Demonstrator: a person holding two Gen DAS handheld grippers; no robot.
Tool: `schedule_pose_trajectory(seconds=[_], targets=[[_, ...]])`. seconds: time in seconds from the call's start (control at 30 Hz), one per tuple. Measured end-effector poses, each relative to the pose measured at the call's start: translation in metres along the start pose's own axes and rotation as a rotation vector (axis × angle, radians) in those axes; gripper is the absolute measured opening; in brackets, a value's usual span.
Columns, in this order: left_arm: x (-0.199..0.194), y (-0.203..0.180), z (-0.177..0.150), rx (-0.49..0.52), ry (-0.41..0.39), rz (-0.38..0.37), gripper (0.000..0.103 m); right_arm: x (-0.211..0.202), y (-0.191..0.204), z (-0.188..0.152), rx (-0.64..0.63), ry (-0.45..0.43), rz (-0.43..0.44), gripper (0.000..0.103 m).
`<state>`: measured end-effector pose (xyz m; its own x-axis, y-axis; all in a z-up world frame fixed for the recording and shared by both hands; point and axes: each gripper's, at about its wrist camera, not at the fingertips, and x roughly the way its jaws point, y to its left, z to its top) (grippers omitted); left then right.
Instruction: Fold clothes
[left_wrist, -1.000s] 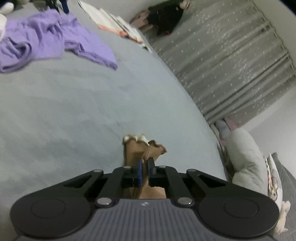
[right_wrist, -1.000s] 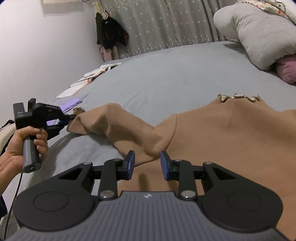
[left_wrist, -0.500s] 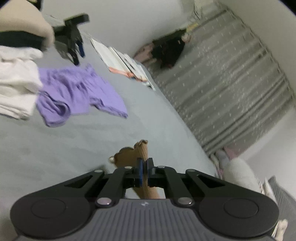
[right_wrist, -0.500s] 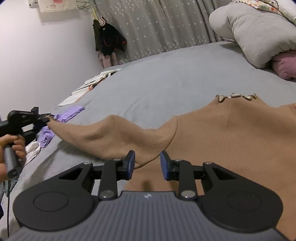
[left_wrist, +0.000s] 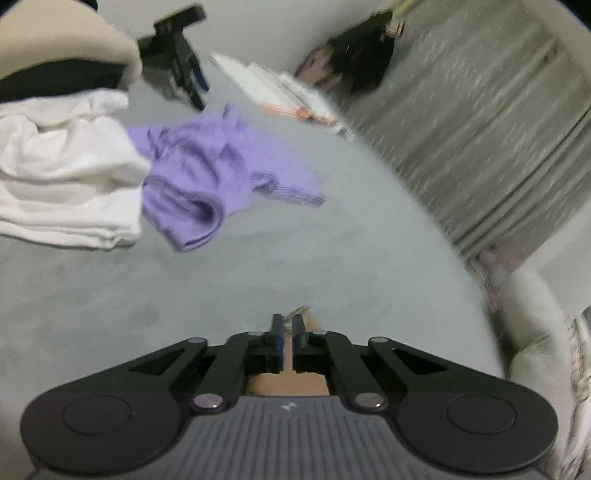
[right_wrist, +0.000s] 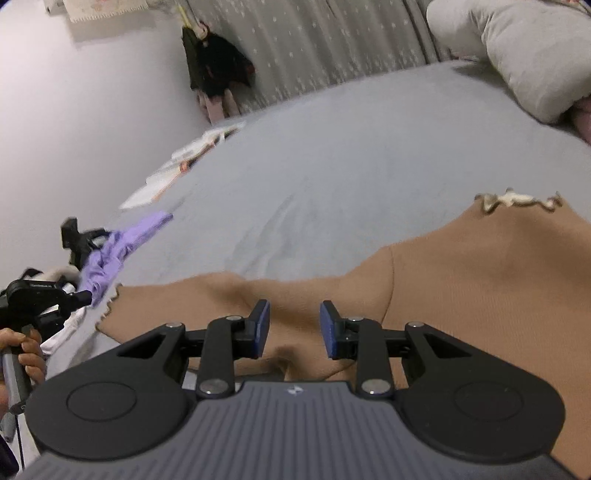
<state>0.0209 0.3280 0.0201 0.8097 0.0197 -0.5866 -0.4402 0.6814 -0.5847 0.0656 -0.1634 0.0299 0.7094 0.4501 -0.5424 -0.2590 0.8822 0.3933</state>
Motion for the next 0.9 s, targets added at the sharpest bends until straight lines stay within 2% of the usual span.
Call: schedule_pose_trajectory(seconds=[0.07,0.1,0.13,0.23,0.3,0.33,0.37,0.43,0.53,0.57,0.6,0.63,0.67,0.73,0.83,0.9], targets=[[0.004,0.002,0.007,0.007,-0.001,-0.052,0.039,-0.003,-0.002,-0.009,0.014,0.002,0.003,0.032],[0.004,0.002,0.008,0.006,-0.002,-0.068,0.074,-0.004,-0.003,-0.013,0.022,0.002,0.003,0.032],[0.006,0.003,0.010,-0.006,-0.011,-0.099,0.093,-0.006,-0.005,-0.017,0.030,0.002,0.003,0.032],[0.019,-0.002,0.013,0.044,0.011,-0.120,0.096,-0.011,-0.007,-0.022,0.024,0.003,0.002,0.032],[0.031,-0.008,0.015,0.109,0.072,-0.097,0.096,-0.016,-0.009,-0.024,0.014,0.000,-0.002,0.032],[0.038,-0.015,0.014,0.183,0.112,-0.097,0.096,-0.017,-0.010,-0.024,0.015,-0.002,-0.001,0.032],[0.041,-0.021,0.013,0.242,0.126,-0.118,0.096,-0.019,-0.012,-0.023,0.020,-0.006,-0.002,0.032],[0.048,-0.031,0.008,0.335,0.160,-0.174,0.089,-0.020,-0.014,-0.023,0.023,-0.010,-0.004,0.032],[0.061,-0.041,0.003,0.393,0.191,-0.157,0.055,-0.017,-0.015,-0.026,0.029,-0.005,-0.007,0.032],[0.064,-0.043,0.002,0.409,0.198,-0.160,0.051,-0.016,-0.015,-0.028,0.032,-0.003,-0.004,0.032],[0.066,-0.045,0.001,0.424,0.205,-0.165,0.039,-0.017,-0.016,-0.028,0.032,-0.002,-0.004,0.032],[0.067,-0.045,0.002,0.421,0.210,-0.165,0.019,-0.017,-0.016,-0.031,0.028,0.002,0.000,0.032],[0.068,-0.041,0.005,0.390,0.220,-0.160,0.014,-0.017,-0.017,-0.031,0.027,0.002,0.000,0.032],[0.067,-0.035,0.005,0.348,0.228,-0.171,0.010,-0.016,-0.020,-0.033,0.031,0.001,-0.003,0.032],[0.053,-0.041,-0.006,0.436,0.181,-0.147,0.008,-0.013,-0.023,-0.033,0.048,-0.009,-0.005,0.032],[0.043,-0.041,-0.009,0.434,0.150,-0.141,0.007,-0.011,-0.021,-0.034,0.047,-0.010,0.000,0.032]])
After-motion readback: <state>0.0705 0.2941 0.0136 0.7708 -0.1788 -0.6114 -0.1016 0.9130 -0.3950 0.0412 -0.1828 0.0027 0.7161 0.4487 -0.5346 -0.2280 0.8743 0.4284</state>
